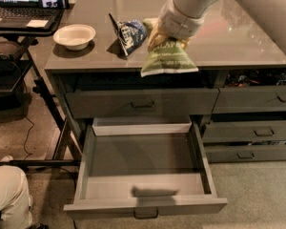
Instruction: Pick green jalapeno chip bag from middle drawer and place on counter
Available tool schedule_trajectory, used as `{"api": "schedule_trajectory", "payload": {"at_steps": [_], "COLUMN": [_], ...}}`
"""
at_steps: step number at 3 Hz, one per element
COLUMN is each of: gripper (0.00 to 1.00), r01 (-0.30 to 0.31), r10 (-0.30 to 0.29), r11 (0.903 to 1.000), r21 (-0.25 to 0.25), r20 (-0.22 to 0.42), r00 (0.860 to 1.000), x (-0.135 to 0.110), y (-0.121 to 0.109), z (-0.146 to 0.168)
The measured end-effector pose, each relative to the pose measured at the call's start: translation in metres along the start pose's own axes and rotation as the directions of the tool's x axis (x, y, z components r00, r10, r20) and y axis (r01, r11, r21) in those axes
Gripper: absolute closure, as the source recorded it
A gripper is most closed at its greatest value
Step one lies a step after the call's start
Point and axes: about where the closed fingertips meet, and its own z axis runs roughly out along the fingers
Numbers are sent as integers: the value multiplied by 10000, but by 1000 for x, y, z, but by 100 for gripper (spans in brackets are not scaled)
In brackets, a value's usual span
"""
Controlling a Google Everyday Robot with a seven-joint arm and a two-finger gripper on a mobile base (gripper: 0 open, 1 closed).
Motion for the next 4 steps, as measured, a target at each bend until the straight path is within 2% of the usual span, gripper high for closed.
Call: {"api": "schedule_trajectory", "payload": {"at_steps": [1, 2, 3, 4], "gripper": [100, 100, 100, 100], "r01": [-400, -110, -110, -54], "r10": [441, 183, 183, 173], "r11": [9979, 9984, 9984, 9976], "r21": [502, 556, 557, 683], "r20": [-831, -1318, -1320, -1739], "r00": [9956, 9911, 9911, 9846], "x": [38, 68, 68, 77], "y": [11, 8, 8, 12], "z": [-6, 11, 11, 16]}}
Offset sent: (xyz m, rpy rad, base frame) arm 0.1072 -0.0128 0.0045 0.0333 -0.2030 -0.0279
